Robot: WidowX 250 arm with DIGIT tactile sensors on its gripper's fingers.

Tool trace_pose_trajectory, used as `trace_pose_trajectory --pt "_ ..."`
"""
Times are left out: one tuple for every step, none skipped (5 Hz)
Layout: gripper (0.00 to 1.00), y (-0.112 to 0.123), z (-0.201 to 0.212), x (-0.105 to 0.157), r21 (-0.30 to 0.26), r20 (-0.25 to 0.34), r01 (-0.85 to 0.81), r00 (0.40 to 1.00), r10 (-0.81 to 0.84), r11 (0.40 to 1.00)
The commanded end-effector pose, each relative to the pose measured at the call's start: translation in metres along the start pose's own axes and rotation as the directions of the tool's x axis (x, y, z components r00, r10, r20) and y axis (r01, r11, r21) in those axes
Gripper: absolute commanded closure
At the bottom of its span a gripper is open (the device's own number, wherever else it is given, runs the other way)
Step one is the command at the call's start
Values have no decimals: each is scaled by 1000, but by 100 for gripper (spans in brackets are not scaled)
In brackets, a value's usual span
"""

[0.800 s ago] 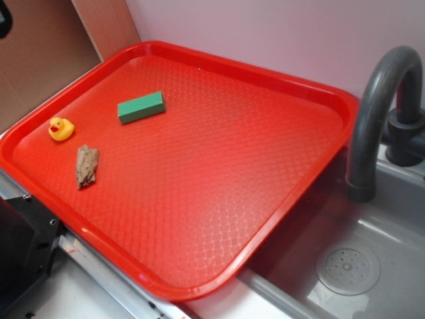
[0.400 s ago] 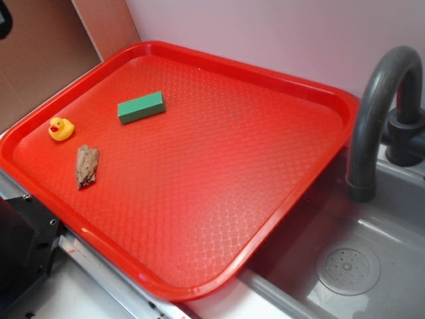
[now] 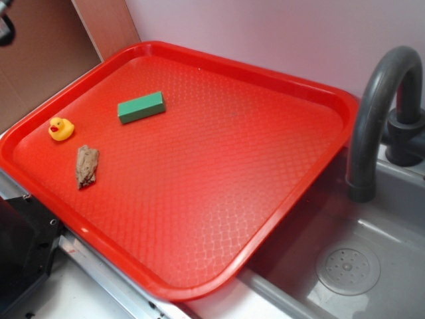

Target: Grab the yellow duck.

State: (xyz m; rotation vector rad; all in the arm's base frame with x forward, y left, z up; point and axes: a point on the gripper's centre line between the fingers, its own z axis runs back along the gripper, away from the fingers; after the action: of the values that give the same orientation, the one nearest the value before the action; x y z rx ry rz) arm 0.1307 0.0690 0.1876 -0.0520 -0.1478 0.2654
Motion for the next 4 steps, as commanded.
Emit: trace_pose_trajectory --pt "0 34 -36 21 106 89 22 996 -32 994" --pt "0 39 -62 27 170 99 38 994 -55 985" --pt "0 39 -86 31 201 79 75 993 -93 977" --pt "0 45 -104 34 240 51 75 995 -90 968"
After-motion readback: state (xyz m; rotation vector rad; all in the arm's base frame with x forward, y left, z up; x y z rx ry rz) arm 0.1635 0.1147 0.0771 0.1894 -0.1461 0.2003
